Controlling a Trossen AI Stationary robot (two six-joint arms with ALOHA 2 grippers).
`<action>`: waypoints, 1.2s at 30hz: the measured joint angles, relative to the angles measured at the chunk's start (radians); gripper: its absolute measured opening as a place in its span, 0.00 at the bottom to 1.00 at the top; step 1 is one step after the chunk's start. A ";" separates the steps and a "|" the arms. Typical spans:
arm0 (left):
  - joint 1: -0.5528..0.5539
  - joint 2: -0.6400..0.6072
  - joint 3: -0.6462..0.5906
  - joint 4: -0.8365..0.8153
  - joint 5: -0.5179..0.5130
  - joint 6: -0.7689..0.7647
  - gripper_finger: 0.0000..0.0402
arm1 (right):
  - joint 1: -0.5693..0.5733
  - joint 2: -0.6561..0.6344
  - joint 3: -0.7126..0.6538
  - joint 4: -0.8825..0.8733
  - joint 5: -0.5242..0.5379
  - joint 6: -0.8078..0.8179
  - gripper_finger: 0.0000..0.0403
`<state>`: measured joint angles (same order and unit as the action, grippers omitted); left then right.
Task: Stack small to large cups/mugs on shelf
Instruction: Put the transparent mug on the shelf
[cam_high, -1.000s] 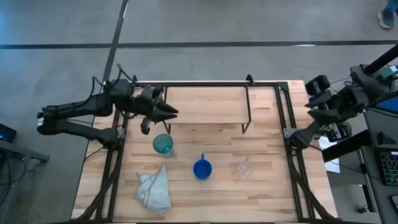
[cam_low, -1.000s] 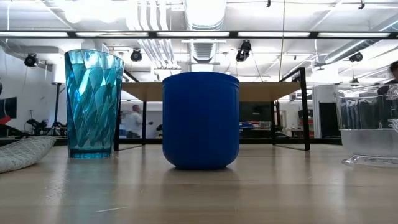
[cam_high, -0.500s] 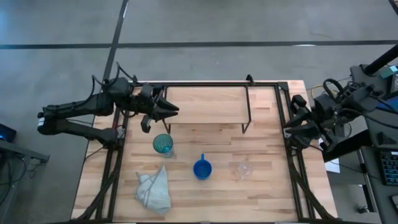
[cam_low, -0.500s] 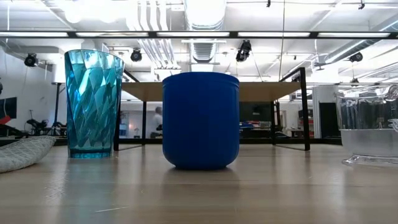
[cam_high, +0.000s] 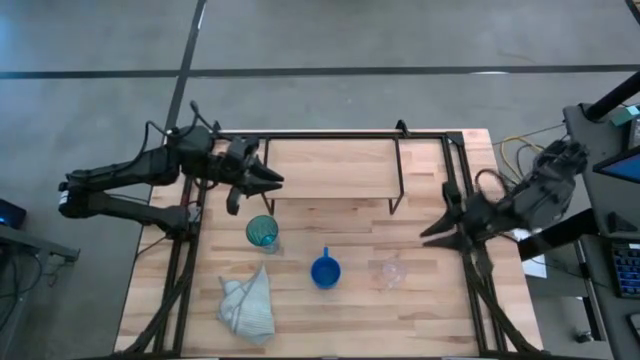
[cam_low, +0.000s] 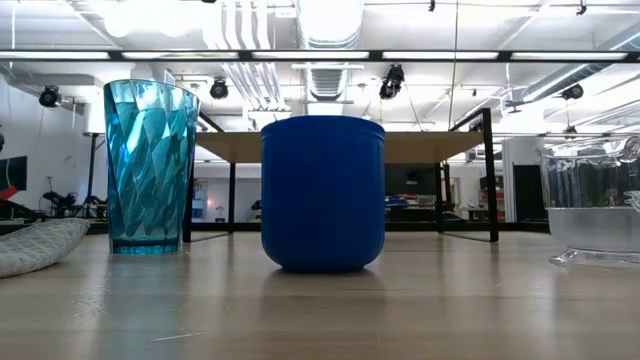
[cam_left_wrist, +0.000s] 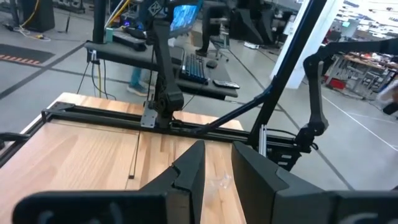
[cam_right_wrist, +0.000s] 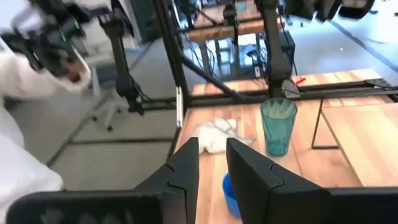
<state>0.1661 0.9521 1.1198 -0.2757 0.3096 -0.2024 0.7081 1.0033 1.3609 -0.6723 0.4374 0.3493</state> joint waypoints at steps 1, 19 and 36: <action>0.000 -0.003 0.000 -0.006 0.000 0.000 0.16 | 0.000 0.021 0.000 0.006 0.002 -0.006 0.19; -0.003 -0.030 0.000 -0.054 0.027 -0.079 0.16 | -0.011 0.428 -0.006 -0.399 -0.061 0.673 0.19; -0.003 -0.036 -0.001 -0.082 0.056 -0.070 0.16 | -0.082 0.687 -0.005 -0.398 -0.333 0.751 0.19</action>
<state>0.1635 0.9163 1.1191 -0.3580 0.3655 -0.2726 0.6258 1.6908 1.3554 -1.0706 0.1046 1.1002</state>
